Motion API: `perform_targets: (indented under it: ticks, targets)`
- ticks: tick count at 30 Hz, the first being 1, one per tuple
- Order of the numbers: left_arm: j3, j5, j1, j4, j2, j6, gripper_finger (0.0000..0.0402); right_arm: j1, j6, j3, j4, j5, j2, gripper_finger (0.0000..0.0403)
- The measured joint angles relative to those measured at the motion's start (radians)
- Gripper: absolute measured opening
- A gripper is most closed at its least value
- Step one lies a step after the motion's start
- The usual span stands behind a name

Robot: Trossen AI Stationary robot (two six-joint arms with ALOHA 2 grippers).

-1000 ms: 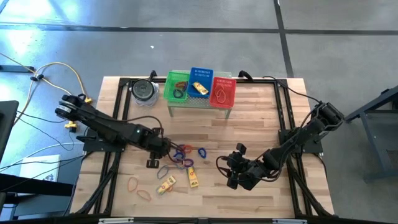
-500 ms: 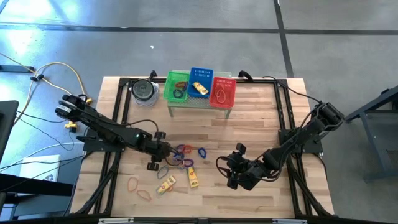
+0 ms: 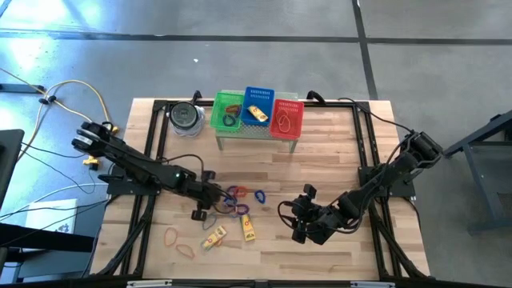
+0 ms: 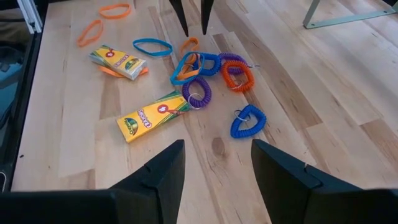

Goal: Pick & Place Office Desk Supplies
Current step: Put the orange rubber band into the red bin on the shelf

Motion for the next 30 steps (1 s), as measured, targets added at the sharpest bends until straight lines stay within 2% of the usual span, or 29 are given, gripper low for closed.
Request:
perform_targets:
  ticks: [18, 24, 30]
  targets:
    - [0.004, -0.003, 0.0, 0.058, 0.154, 0.012, 0.0124, 0.0, -0.002, 0.0, 0.014, 0.0, 0.0, 0.0173]
    - [0.004, -0.005, 0.0, 0.058, 0.158, 0.01, 0.0124, 0.0, -0.004, 0.0, 0.014, 0.0, 0.0, 0.0173]
    - [0.003, -0.053, -0.002, 0.062, 0.159, 0.01, 0.0084, 0.0, -0.004, 0.0, 0.014, 0.0, 0.0, 0.0173]
